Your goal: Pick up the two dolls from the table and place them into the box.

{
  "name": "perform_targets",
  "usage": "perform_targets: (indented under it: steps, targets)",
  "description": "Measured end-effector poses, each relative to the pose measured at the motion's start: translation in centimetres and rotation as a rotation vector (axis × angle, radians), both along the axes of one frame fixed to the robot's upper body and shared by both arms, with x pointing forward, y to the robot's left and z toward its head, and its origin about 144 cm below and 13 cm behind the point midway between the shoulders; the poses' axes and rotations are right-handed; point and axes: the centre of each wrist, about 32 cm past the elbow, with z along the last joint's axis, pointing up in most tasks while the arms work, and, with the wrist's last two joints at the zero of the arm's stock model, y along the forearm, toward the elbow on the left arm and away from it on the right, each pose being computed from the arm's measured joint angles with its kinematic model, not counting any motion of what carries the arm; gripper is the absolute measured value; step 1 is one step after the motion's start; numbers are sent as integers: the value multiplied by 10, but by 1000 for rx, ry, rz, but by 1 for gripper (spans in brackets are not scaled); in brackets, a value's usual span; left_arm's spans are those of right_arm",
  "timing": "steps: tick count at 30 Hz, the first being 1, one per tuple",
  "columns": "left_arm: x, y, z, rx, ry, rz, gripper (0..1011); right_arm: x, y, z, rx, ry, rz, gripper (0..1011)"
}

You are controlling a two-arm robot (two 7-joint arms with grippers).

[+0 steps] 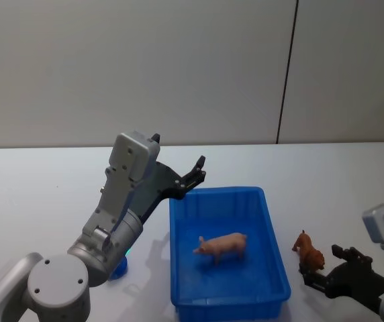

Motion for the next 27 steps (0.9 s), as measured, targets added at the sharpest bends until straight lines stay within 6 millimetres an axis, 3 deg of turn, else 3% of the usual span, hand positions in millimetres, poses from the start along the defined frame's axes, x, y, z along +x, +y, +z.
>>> perform_targets:
  steps: [15, 27]
  targets:
    - [0, 0, 0, 0, 0, 0, 1003, 8, 3, -4, 13, -9, -25, 439]
    - [0, 0, 0, 0, 0, 0, 1003, 10, 5, 2, 17, -47, -17, 396]
